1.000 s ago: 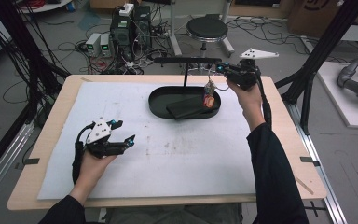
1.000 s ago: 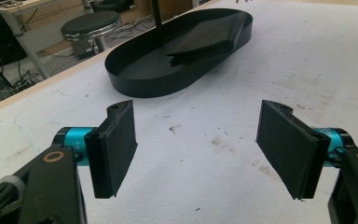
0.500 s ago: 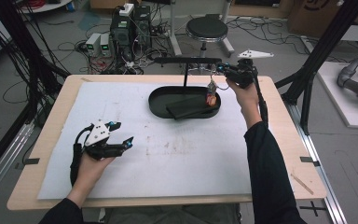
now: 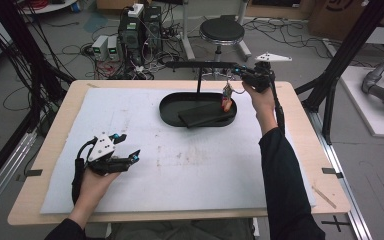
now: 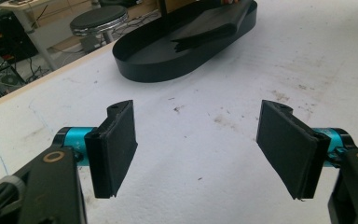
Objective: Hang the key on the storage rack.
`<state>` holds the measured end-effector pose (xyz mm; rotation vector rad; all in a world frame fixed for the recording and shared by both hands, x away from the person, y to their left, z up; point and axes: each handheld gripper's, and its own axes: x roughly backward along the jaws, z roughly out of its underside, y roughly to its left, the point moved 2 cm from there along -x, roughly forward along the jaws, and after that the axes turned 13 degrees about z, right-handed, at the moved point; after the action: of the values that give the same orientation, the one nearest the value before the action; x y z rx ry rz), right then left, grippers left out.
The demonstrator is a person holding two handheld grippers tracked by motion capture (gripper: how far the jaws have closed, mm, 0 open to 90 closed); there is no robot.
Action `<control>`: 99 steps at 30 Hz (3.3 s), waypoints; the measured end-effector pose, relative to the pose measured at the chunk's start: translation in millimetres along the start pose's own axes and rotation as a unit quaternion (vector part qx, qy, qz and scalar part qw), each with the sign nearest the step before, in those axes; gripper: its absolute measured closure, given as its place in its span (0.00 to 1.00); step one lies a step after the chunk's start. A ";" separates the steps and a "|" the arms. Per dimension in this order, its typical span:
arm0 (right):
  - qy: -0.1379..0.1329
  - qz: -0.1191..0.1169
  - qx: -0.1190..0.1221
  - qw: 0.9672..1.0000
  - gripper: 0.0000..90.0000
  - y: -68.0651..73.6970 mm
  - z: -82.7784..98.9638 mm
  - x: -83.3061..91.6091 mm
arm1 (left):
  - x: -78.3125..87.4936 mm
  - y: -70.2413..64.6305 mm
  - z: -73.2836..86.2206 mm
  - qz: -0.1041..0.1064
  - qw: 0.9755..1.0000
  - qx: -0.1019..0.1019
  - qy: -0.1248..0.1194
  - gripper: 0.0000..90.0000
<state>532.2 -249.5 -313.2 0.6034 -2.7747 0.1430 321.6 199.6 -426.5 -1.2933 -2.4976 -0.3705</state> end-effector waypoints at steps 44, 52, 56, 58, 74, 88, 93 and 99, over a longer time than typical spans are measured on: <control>0.018 0.054 -0.021 0.998 0.91 -18.7 12.3 -11.3 | 3.9 -6.7 0.8 0.000 1.000 -0.009 0.000 0.32; 0.015 0.063 0.001 0.998 0.82 -17.9 9.4 -1.7 | 2.1 -5.8 -1.1 0.002 1.000 -0.011 -0.001 0.32; 0.023 0.051 0.012 0.998 0.71 -15.0 7.3 8.7 | 1.0 -3.5 -4.1 0.007 1.000 -0.003 -0.003 0.32; 0.029 0.043 0.023 0.998 0.66 -12.3 5.3 15.6 | 0.0 -2.4 -6.5 0.013 1.000 0.002 -0.006 0.32; -0.003 0.006 0.033 0.999 0.56 -3.9 -3.1 97.8 | -4.6 6.3 -21.6 0.028 0.999 -0.003 -0.023 0.32; -0.032 -0.010 0.007 0.999 0.49 -6.9 46.8 158.4 | -8.7 12.2 -26.6 0.026 0.999 -0.005 -0.027 0.31; -0.040 -0.010 0.007 0.999 0.47 -7.1 72.6 168.5 | -11.5 12.0 -26.3 0.026 0.999 -0.002 -0.026 0.31; -0.029 -0.024 -0.012 0.999 0.44 -9.0 102.8 172.9 | -11.3 12.3 -24.8 0.028 0.999 0.003 -0.035 0.31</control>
<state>358.5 -341.4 -357.5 0.6772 -2.8107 0.0817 341.7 189.1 -406.9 -1.3928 -2.5116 -0.3107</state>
